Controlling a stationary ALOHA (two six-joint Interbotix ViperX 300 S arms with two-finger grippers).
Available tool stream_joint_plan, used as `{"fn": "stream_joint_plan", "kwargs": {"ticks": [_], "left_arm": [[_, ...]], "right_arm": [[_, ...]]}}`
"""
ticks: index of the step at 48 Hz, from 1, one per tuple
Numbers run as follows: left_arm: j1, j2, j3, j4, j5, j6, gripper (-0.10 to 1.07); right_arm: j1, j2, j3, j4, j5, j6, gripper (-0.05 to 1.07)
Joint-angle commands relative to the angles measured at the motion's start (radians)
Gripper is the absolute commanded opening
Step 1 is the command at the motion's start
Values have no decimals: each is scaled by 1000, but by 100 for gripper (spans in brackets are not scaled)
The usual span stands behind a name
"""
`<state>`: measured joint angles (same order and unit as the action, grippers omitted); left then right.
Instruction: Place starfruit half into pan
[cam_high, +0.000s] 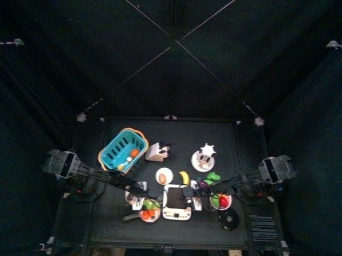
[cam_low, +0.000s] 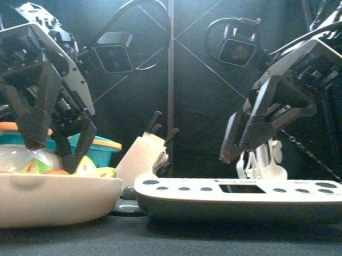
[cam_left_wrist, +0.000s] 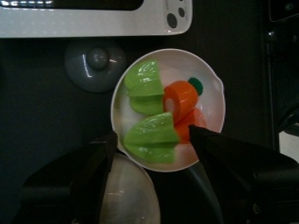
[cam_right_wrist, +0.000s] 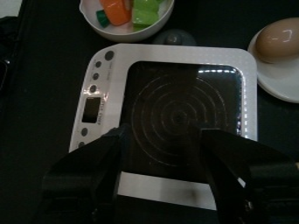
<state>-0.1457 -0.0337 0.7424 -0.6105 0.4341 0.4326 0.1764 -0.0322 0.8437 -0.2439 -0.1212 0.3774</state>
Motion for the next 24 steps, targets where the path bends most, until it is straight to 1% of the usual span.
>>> {"fn": "stream_joint_plan", "kwargs": {"ticks": [1,16,24], "left_arm": [[6,-17,-26,11,-5,2,98],[8,-23,-26,23,-8,2,98],[8,-51,-57,28,-35,-3,98]], "right_arm": [[2,-12,-17,0,-3,0,89],[0,-12,-17,0,-5,0,89],[2,-14,-17,0,0,0,89]]}}
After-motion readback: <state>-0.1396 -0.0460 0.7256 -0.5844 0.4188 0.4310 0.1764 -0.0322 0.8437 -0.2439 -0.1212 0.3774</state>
